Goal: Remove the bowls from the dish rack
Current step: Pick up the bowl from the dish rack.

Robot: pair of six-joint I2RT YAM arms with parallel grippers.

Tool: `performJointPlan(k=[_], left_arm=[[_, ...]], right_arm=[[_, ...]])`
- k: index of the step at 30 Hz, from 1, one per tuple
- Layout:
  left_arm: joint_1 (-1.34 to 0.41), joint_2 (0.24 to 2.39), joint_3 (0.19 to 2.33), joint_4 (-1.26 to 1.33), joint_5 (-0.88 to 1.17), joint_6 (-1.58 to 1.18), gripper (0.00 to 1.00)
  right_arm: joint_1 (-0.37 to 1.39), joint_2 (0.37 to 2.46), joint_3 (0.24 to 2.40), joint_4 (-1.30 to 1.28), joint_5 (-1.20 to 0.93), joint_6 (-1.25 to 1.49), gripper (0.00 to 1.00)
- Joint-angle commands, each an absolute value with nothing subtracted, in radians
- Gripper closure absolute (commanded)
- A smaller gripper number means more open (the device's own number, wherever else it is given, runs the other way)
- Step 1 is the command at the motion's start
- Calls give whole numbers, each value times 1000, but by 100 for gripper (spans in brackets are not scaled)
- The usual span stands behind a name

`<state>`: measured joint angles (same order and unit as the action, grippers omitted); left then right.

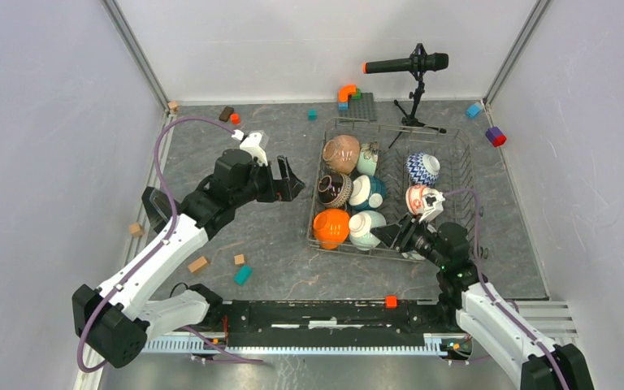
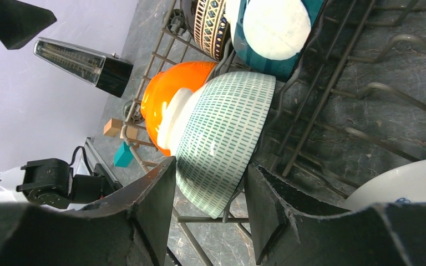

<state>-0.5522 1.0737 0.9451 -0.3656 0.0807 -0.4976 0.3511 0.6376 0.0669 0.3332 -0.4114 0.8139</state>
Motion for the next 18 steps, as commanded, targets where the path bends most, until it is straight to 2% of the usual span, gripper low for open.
performJointPlan(k=[1,18], left_arm=[[-555,1077,953,-353,90,-528,0],[-556,1088,953,-353,91,-528,0]], right_arm=[[354,645,44,463,-475,864,47],[354,715,-29,668,-549,943,52]])
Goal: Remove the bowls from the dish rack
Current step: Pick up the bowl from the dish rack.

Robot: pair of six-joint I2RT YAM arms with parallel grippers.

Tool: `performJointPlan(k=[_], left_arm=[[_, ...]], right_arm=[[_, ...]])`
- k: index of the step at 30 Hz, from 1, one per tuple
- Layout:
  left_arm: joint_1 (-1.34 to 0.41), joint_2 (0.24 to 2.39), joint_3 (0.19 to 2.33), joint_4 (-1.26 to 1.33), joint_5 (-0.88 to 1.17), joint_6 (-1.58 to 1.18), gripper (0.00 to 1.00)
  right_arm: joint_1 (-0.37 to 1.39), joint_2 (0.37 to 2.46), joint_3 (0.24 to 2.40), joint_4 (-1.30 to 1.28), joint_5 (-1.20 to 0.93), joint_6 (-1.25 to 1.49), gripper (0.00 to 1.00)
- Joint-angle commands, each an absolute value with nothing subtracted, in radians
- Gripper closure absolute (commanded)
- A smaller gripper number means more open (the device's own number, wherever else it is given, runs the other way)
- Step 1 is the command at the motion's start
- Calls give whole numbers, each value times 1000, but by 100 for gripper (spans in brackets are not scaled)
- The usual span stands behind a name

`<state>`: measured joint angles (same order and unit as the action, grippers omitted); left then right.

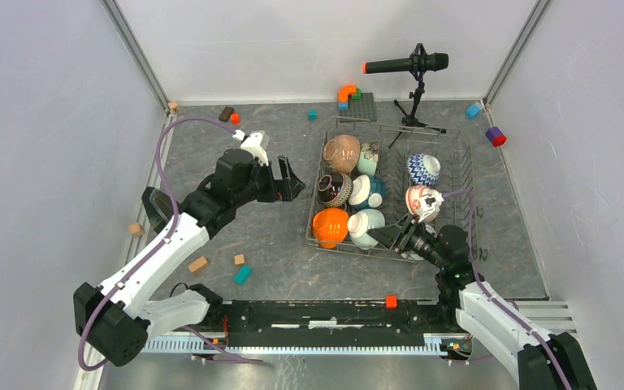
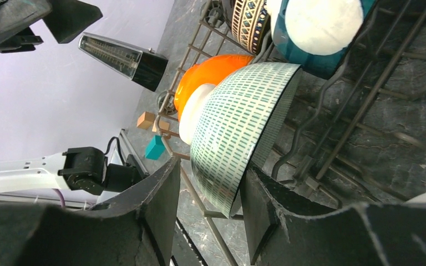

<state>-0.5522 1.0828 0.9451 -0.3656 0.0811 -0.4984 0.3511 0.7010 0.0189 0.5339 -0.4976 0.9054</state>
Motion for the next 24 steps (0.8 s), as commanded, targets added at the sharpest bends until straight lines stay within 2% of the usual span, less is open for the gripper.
performJointPlan(k=[1,17,24], left_arm=[[-556,1089,953,-353,90,-529,0],[-555,1098,955,-358,82,-529,0],[-556,1100,956,-358,81,-528,0]], right_arm=[[354,720,-35,681,-551,948,52],[354,808,-80,849,-595,1002,63],[353,836,-76,860,-608,994,60]])
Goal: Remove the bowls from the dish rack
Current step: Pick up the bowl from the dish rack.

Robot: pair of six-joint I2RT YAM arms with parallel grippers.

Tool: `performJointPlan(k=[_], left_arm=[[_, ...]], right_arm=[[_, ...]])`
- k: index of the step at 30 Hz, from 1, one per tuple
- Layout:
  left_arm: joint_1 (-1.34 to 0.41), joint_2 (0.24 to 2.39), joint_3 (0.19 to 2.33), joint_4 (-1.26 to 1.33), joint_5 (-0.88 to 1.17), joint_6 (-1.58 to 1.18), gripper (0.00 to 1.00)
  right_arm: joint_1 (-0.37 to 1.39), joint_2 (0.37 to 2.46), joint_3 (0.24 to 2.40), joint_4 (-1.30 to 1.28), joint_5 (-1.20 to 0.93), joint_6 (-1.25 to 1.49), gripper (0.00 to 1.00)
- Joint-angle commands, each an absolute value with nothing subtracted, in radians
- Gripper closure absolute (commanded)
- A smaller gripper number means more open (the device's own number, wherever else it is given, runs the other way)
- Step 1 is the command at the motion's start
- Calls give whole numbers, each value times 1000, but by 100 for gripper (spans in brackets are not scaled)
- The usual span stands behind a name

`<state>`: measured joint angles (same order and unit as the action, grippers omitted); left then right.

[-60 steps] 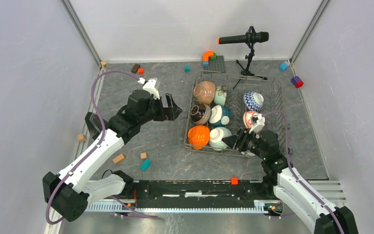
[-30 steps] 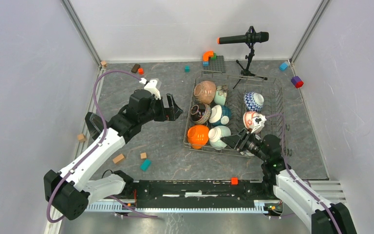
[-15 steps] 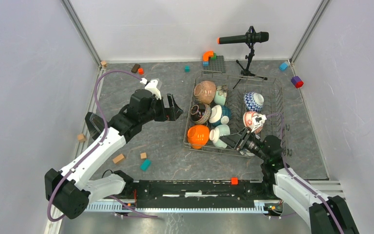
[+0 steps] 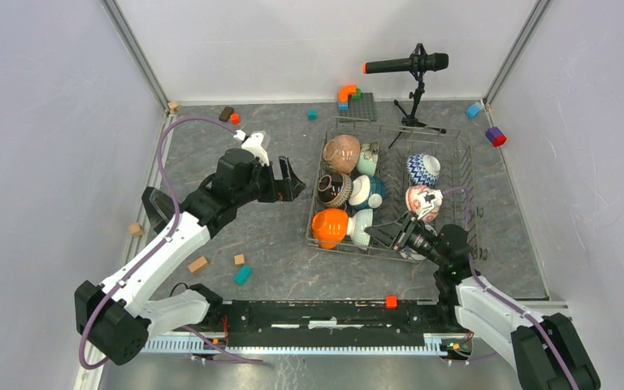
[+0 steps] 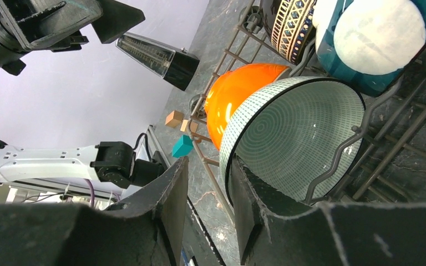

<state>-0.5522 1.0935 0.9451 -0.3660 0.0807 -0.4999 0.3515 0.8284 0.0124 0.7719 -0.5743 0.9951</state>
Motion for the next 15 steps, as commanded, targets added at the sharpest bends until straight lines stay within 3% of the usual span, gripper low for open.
performJointPlan(k=[1,15], left_arm=[[-555,1101,956,-359,81,-528,0],[-556,1103,957,-363,80,-528,0]], right_arm=[[354,841,-70,848,-609,989,59],[354,902,-39,806,-620,948,61]])
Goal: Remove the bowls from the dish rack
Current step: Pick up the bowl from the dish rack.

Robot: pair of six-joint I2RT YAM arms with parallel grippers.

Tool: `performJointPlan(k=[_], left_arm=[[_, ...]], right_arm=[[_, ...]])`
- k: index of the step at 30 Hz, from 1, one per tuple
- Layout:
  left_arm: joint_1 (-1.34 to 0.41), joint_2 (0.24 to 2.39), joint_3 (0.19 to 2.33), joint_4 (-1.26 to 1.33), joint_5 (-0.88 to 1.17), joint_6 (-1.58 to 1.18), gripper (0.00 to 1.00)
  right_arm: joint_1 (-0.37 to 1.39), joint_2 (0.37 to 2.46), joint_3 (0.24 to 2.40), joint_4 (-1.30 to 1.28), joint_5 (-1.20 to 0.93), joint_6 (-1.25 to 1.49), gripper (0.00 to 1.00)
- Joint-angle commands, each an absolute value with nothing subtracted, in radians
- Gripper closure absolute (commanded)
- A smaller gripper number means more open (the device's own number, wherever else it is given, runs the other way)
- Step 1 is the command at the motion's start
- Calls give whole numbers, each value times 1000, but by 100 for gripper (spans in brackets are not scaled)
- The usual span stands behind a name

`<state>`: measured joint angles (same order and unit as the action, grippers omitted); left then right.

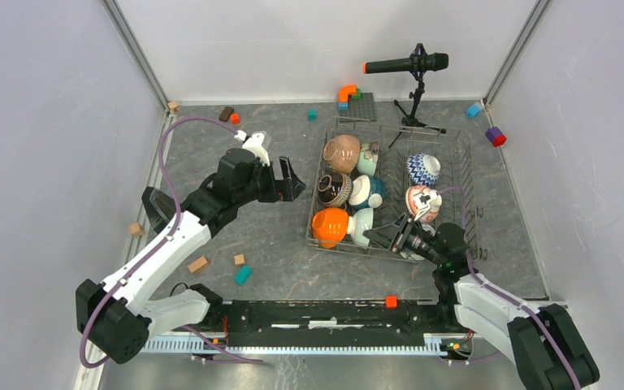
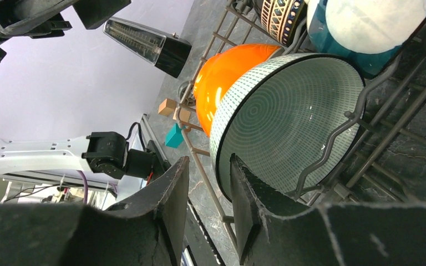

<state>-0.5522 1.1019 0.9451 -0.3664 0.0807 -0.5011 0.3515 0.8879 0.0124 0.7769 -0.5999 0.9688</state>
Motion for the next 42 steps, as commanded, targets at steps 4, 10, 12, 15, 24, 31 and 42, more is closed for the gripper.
performJointPlan(k=[4,10,12,15,24,31,42], left_arm=[[-556,1105,957,-362,79,-530,0],[-555,1106,957,-362,81,-531,0],[-555,1106,957,-362,81,-531,0],[-555,1106,959,-362,81,-530,0],[-555,1106,960,-366,80,-528,0],[-555,1100,963,-368,78,-529,0],[-553,1037,973,-366,112,-536,0]], right_arm=[[353,934,-38,835,-631,958,63],[356,977,-37,898,-649,983,65],[360,993,-31,917,-658,987,66],[371,1012,-24,938,-667,992,67],[388,1034,-15,972,-683,1000,80],[388,951,-6,820,-671,927,91],[387,766,141,437,-628,706,100]])
